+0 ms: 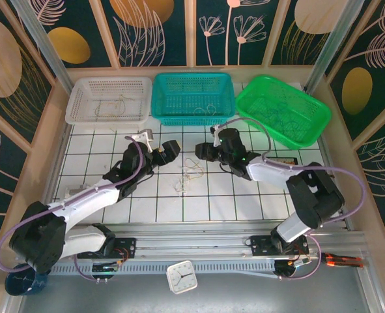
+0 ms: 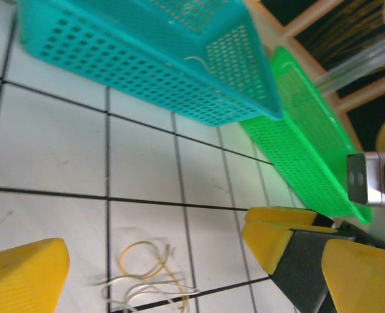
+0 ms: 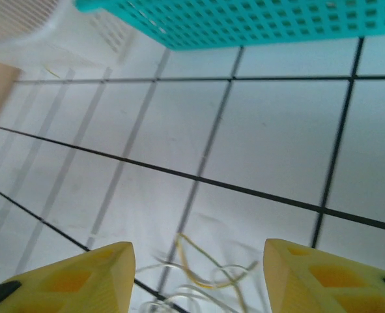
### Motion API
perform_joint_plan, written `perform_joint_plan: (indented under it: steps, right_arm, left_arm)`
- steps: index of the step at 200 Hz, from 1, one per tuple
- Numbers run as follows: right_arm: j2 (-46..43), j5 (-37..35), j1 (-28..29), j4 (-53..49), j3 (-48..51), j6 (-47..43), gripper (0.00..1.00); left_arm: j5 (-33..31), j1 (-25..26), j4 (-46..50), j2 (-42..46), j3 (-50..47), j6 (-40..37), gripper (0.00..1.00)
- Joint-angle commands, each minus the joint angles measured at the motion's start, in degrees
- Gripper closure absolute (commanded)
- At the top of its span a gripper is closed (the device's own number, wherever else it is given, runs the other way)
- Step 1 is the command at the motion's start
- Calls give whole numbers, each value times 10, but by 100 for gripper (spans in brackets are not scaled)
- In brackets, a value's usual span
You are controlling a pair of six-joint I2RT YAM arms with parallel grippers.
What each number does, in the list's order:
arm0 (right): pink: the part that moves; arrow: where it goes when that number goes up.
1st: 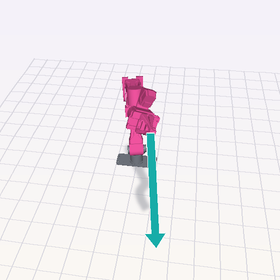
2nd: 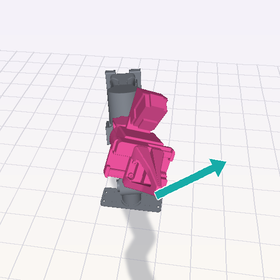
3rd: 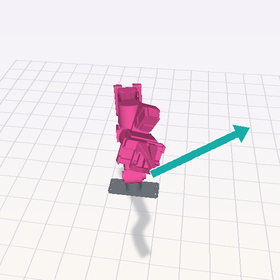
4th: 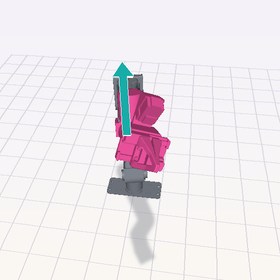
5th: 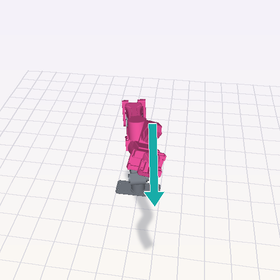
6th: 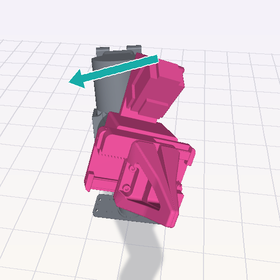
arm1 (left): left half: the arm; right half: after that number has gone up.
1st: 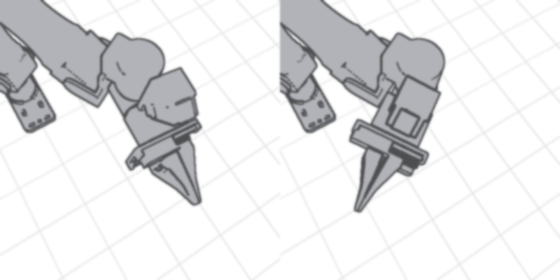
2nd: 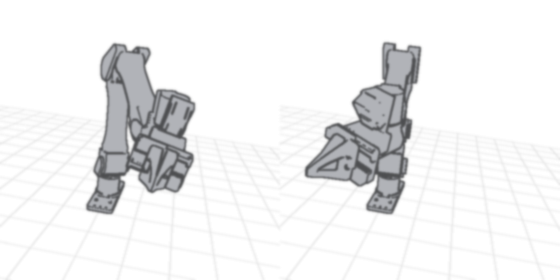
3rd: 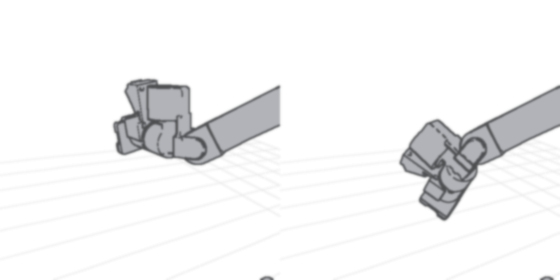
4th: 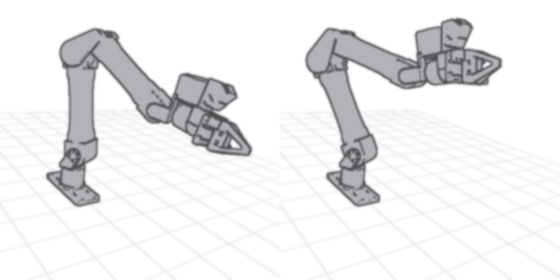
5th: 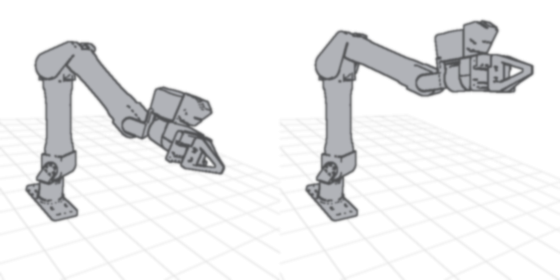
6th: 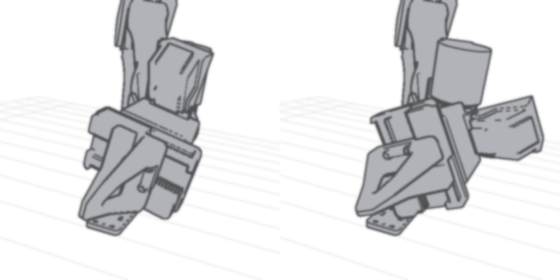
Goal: Untangle the cables
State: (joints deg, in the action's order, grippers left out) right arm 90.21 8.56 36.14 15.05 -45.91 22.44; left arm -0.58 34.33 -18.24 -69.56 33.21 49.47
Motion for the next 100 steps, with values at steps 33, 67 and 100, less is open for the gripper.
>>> perform_joint_plan:
  steps: [33, 67, 100]
  right_arm:
    - [92, -27, 26, -86, -88, -114, 49]
    - [132, -28, 41, -115, -128, -161, 49]
    - [151, -30, 47, -130, -143, -194, 49]
  left_arm:
    - [-17, -14, 71, -22, 26, 33, 1]
    - [-12, -22, 82, -28, 28, 55, 1]
    - [10, -25, 104, -50, 49, 53, 1]
